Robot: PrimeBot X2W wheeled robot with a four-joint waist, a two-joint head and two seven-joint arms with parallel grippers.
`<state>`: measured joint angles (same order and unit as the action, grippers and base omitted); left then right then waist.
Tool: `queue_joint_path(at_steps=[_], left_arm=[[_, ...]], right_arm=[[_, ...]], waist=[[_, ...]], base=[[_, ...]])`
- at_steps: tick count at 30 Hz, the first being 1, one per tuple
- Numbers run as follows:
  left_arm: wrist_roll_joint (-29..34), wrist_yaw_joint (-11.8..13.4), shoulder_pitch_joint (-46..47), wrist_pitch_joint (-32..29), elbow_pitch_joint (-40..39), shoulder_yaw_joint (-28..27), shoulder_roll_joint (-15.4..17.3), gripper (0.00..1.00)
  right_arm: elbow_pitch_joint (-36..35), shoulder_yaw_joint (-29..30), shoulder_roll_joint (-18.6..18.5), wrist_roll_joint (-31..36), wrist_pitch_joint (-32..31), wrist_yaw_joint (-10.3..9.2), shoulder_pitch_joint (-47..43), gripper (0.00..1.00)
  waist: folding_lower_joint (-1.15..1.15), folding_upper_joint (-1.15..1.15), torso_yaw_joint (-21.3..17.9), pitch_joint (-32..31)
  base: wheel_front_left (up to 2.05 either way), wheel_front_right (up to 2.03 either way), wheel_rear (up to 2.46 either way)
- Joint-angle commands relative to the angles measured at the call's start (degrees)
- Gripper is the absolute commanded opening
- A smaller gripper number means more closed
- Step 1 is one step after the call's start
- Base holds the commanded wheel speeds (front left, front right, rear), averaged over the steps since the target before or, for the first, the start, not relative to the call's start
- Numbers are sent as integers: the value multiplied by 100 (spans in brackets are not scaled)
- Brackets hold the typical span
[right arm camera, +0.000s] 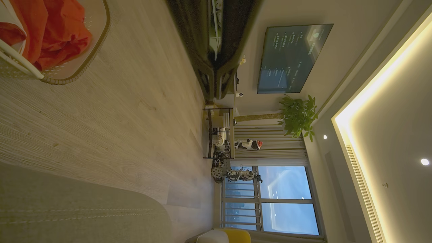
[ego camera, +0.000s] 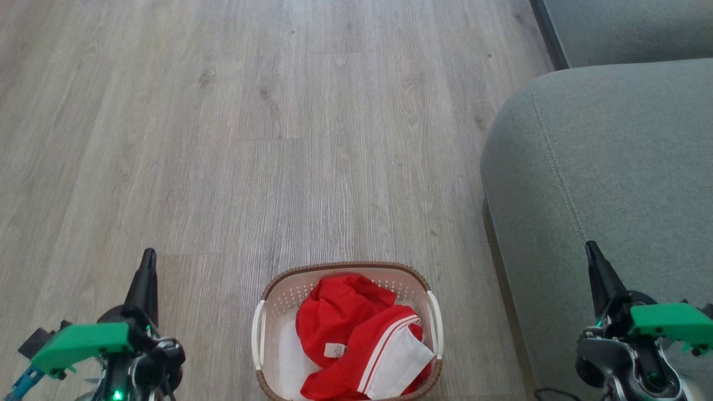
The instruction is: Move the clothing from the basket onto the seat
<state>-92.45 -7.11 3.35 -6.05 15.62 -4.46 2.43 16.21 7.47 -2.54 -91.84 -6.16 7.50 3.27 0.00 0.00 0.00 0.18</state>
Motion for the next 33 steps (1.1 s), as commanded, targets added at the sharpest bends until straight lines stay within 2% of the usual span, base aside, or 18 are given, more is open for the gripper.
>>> queue_joint_path(at_steps=[1,33], left_arm=[[27,-37,284,-43,-158,-205,44,0],[27,-37,284,-43,-158,-205,44,0]], right_arm=[[-218,-97,-33,-34,-31,-1,292,0],[-218,-97,-33,-35,-31,-1,292,0]], waist=[[0,0,0,0],[0,0,0,0]], base=[[0,0,0],[0,0,0]])
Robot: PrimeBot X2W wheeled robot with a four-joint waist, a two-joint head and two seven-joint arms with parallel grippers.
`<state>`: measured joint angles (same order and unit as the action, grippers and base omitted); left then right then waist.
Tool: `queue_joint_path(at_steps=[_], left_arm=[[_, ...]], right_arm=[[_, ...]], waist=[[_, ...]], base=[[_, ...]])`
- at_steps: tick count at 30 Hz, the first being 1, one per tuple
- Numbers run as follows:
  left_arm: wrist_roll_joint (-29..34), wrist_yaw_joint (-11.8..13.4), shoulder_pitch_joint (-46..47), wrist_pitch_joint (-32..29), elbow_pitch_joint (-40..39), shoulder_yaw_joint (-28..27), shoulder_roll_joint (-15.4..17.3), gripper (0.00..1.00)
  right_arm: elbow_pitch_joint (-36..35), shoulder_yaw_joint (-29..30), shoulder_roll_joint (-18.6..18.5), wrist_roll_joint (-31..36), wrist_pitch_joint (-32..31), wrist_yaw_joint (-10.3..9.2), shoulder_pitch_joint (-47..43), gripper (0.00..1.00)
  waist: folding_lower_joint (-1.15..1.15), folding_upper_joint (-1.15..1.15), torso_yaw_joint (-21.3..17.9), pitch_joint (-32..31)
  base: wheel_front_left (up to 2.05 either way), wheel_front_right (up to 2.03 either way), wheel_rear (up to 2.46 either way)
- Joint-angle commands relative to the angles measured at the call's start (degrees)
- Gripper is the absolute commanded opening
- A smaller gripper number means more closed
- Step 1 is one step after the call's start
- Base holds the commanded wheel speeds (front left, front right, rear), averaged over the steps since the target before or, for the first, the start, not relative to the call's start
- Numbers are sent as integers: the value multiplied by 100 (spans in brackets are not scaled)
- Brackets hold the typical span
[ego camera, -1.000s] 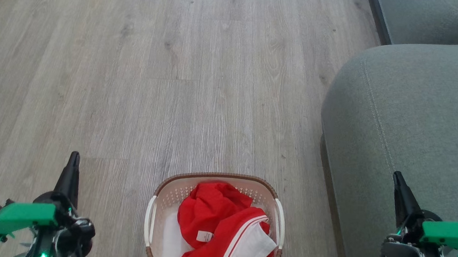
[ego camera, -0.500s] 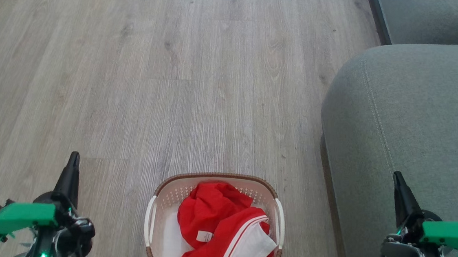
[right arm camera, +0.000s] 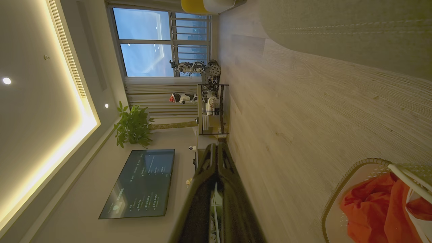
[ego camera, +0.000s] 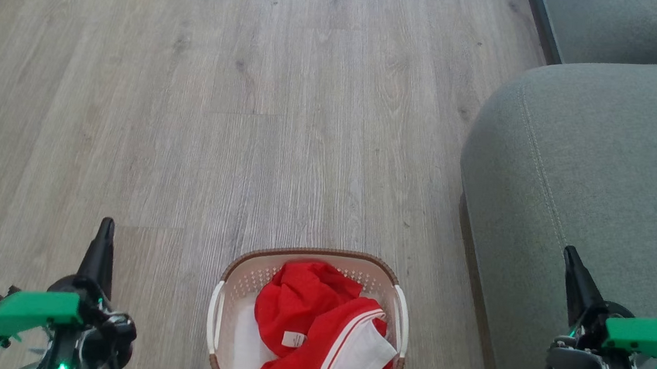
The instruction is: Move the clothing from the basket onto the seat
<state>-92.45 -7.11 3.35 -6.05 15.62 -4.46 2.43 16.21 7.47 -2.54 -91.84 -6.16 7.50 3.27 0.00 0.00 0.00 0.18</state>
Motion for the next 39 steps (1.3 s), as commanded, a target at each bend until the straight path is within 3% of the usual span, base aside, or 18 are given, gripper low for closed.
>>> queue_joint_path(at_steps=[1,10,11,15,29,39], left_arm=[[27,-37,284,-43,-158,-205,44,0],[27,-37,284,-43,-158,-205,44,0],[0,0,0,0,0,0,0,100],[1,7,-167,12,308,22,-30,100],[218,99,-276,247,59,107,-21,100],[719,236,-353,414,-259,179,-15,100]], right_arm=[[-218,-97,-33,-35,-31,-1,292,0],[-218,-97,-33,-35,-31,-1,292,0],[0,-1,0,0,0,0,0,100],[321,-39,44,1,6,0,-167,100],[246,-254,35,121,243,0,-180,100],[40,-296,29,633,412,0,-225,100]], waist=[[0,0,0,0],[0,0,0,0],[0,0,0,0],[0,0,0,-1],[0,0,3,-45],[0,0,7,-85]], base=[[0,0,0],[0,0,0],[0,0,0],[0,0,0],[0,0,0],[0,0,0]])
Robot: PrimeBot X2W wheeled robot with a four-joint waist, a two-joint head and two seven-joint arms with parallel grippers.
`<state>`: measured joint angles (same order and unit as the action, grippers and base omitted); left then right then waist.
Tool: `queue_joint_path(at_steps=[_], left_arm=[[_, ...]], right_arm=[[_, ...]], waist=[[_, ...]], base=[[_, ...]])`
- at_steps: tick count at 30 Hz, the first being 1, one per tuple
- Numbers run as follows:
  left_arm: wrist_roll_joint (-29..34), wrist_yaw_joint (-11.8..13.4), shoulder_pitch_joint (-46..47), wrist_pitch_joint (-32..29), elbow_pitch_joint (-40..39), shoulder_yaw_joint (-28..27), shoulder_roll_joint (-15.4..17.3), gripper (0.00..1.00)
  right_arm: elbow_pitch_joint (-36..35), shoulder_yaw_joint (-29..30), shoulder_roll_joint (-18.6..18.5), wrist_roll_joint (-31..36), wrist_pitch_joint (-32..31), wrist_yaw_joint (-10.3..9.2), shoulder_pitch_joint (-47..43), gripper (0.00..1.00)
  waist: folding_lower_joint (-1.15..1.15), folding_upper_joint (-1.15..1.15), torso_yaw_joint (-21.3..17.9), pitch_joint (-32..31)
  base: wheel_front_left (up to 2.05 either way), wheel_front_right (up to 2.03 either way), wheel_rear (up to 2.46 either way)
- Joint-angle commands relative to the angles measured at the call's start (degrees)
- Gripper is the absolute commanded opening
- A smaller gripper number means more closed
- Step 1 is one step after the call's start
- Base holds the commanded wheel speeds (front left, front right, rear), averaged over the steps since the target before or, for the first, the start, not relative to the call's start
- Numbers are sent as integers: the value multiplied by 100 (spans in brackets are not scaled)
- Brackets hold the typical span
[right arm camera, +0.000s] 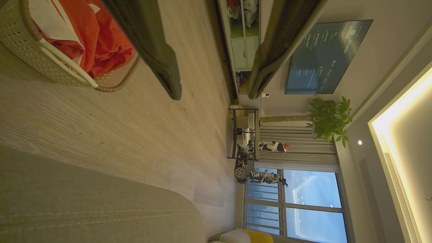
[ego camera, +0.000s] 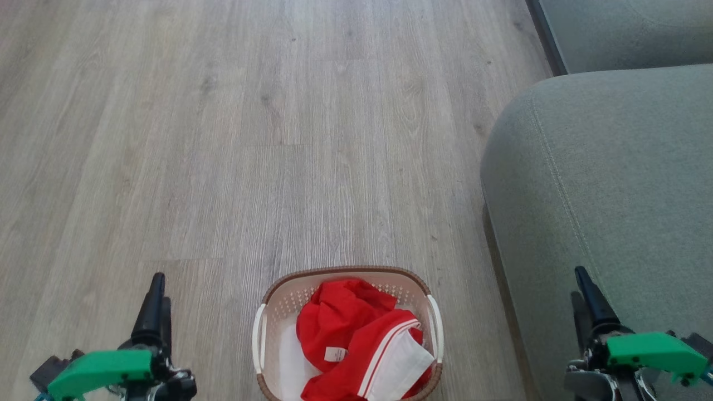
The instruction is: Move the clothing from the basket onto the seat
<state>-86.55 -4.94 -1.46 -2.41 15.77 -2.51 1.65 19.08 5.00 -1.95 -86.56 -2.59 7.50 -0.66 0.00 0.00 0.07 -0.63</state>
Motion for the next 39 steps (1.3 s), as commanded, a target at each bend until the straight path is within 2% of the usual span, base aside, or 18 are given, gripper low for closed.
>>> queue_joint_path(at_steps=[1,11,26,39], left_arm=[[197,38,119,67,-306,-7,63,100],[975,207,64,218,-576,136,69,100],[2851,464,-54,486,-867,400,78,100],[4034,624,-191,704,-1049,541,102,100]], right_arm=[[-271,-58,-31,162,71,0,162,100],[-513,-174,-37,899,224,0,134,100],[-866,-427,-46,2430,494,0,68,100],[-910,-610,-54,3447,713,0,27,100]], waist=[[0,0,0,-8],[0,0,0,-35],[0,0,5,-83],[0,0,15,-113]], base=[[0,0,0],[0,0,0],[0,0,0],[0,0,0]])
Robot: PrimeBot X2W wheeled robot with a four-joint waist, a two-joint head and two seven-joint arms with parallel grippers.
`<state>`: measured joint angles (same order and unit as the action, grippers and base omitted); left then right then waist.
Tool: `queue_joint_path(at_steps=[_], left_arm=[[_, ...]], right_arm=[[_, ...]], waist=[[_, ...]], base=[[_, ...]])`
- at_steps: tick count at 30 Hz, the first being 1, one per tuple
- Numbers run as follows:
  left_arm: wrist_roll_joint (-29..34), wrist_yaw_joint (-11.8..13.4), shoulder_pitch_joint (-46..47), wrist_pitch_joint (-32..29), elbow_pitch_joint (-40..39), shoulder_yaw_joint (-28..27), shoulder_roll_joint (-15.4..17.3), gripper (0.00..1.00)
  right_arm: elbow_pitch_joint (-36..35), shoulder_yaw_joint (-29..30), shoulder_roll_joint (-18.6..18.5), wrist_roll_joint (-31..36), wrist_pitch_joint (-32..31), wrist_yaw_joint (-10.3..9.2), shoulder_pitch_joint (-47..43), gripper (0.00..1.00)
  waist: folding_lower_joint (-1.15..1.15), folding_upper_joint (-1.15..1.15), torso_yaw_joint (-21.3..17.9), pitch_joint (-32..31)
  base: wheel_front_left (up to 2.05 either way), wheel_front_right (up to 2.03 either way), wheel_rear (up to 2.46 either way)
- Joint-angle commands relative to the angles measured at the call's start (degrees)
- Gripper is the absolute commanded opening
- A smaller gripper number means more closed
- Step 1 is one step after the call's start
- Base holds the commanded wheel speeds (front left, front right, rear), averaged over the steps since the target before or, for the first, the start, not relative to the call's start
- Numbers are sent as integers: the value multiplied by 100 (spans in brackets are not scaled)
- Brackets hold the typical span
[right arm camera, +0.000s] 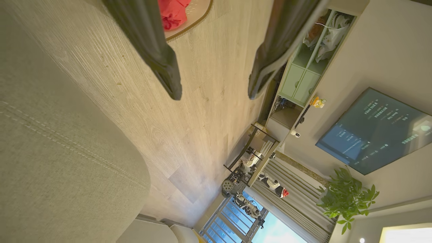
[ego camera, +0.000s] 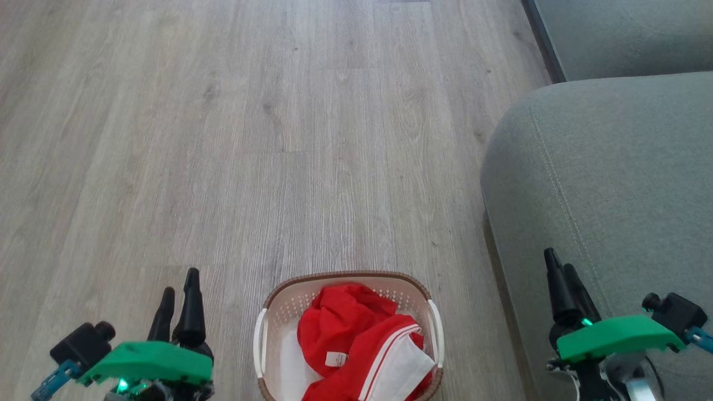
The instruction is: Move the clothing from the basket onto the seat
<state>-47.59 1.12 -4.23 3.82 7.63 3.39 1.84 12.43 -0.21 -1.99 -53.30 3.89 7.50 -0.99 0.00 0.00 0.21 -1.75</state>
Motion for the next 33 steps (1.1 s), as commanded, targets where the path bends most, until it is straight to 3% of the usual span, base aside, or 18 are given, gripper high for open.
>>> queue_joint_path(at_steps=[1,33], left_arm=[[216,31,77,98,-250,-36,86,100],[2461,389,-187,617,-514,236,113,100]], right_arm=[[-249,-97,-51,194,82,0,59,100],[-432,-430,-70,2138,606,-1,27,100]], waist=[[0,0,3,-3],[0,0,34,-50]], base=[[0,0,0],[0,0,0]])
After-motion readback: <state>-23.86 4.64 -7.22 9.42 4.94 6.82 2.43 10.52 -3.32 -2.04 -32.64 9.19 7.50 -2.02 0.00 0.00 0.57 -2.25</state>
